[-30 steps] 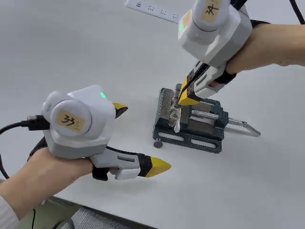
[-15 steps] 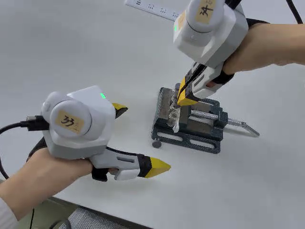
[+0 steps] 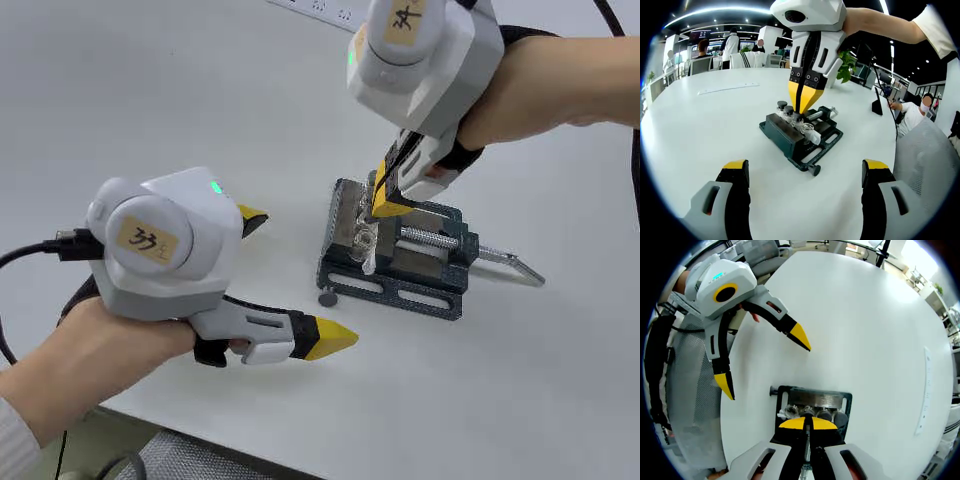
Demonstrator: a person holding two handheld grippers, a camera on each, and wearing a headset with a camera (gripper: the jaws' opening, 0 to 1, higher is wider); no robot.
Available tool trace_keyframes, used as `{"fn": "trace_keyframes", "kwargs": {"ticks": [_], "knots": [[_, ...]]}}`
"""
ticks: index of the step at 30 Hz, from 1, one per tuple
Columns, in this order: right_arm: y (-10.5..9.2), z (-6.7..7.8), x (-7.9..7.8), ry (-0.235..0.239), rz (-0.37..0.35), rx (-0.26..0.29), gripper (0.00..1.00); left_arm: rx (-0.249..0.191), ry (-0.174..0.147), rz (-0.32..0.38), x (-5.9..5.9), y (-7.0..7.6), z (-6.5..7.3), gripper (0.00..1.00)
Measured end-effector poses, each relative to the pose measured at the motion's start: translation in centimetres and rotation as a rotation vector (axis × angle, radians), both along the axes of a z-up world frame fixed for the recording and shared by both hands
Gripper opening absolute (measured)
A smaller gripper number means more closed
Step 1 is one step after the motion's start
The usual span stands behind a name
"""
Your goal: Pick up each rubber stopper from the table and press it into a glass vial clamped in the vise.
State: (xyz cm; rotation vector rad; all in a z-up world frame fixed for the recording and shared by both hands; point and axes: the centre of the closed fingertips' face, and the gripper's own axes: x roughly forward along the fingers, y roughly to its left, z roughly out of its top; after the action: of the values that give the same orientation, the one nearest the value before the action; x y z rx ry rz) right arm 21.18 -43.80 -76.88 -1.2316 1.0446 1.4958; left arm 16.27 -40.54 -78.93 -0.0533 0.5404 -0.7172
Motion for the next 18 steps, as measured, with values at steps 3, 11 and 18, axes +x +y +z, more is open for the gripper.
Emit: {"fn": "trace_keyframes", "kwargs": {"ticks": [3,11,18], "knots": [[0.02,-0.09,0.11,-0.006,-0.005,0.006,0.0,-0.004,0.0,0.004,0.04,0.02,0.02,0.93],[-0.22,0.12,0.49,0.021,-0.034,0.033,0.0,-0.001,-0.002,0.008,0.12,0.14,0.04,0.92],[-0.11,0.14,0.08,0.025,-0.016,0.055,0.0,0.0,-0.005,0.011,0.16,0.42,0.15,0.92]]}}
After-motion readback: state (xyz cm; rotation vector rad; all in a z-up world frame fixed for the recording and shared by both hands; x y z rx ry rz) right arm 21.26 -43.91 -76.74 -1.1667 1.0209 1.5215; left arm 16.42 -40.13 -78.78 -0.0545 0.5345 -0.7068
